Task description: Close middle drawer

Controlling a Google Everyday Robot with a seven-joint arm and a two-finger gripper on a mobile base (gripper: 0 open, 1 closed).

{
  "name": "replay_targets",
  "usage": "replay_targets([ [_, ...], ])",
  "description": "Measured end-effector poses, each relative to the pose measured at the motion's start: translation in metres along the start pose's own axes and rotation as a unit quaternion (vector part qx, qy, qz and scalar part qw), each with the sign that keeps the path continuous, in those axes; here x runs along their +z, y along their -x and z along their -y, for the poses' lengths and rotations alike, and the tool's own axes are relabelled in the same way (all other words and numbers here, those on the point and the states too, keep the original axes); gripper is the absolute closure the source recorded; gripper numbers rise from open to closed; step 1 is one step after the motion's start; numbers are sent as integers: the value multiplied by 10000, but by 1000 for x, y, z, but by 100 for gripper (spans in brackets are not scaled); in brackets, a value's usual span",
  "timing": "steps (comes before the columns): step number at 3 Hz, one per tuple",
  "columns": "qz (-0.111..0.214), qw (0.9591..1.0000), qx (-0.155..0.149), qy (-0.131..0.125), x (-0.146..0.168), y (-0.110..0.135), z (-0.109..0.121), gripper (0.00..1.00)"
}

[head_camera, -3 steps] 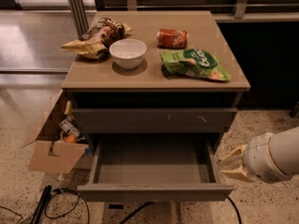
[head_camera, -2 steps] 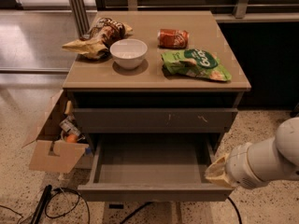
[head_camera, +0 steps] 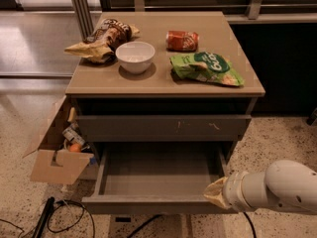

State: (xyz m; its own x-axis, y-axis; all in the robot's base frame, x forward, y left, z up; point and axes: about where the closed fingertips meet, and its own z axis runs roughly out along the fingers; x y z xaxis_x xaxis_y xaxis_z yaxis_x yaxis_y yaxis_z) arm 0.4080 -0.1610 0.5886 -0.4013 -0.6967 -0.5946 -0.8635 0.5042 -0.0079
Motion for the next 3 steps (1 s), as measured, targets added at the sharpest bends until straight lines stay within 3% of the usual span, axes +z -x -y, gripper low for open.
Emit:
replay_targets([
  [2,-37,9999,-96,43,5,3,-5,100],
  [3,-146,9994,-51,303,35,-11,-17,100],
])
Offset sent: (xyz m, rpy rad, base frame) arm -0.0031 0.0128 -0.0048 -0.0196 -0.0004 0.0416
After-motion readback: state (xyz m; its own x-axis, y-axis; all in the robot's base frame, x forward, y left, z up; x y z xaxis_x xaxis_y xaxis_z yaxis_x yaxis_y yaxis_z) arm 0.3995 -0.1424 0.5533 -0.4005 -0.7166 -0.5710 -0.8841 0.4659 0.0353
